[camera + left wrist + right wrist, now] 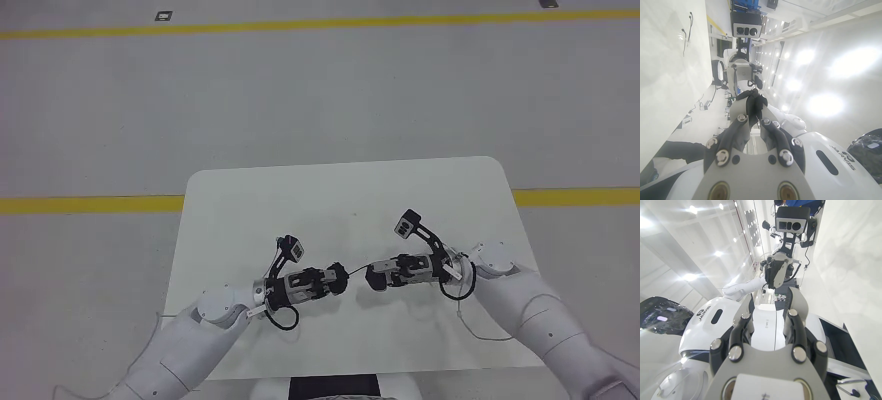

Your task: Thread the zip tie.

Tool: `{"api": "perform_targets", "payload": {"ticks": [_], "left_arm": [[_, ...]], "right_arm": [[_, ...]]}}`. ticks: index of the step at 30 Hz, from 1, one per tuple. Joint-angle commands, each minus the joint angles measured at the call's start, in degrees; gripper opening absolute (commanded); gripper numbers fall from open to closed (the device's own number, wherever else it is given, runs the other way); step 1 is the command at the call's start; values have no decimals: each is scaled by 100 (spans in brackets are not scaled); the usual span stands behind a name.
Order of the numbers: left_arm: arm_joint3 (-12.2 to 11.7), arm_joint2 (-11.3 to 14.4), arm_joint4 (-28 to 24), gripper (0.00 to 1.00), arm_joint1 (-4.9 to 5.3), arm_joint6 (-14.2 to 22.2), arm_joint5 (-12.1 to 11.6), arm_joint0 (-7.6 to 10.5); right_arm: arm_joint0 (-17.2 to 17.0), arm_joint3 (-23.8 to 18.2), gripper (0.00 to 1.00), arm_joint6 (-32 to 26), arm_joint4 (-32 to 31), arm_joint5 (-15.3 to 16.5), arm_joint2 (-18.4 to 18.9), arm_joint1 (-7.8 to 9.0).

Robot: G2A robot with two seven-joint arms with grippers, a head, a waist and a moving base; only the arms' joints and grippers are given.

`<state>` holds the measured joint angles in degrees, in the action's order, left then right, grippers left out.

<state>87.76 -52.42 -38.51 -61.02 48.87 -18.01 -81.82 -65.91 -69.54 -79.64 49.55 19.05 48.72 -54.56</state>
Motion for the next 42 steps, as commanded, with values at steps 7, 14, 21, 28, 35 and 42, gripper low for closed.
{"api": "perform_targets", "payload": {"ticks": [7, 14, 21, 28, 35, 42], "left_arm": [[0, 0, 0, 0, 0, 0, 0, 0], [0, 0, 0, 0, 0, 0, 0, 0], [0, 0, 0, 0, 0, 0, 0, 0], [0, 0, 0, 0, 0, 0, 0, 0], [0, 0, 0, 60, 0, 0, 0, 0], [97, 58, 104, 100, -17, -230, 42, 5]], "right_arm": [[95, 101, 20, 0, 108, 43, -79, -66], [131, 167, 16, 0, 138, 43, -90, -115], [141, 193, 2, 0, 134, 43, -54, -151], [136, 214, 0, 0, 107, 43, -25, -178], [128, 229, 0, 0, -64, 43, 57, -191], [58, 172, 0, 0, -189, 43, 104, -212]]}}
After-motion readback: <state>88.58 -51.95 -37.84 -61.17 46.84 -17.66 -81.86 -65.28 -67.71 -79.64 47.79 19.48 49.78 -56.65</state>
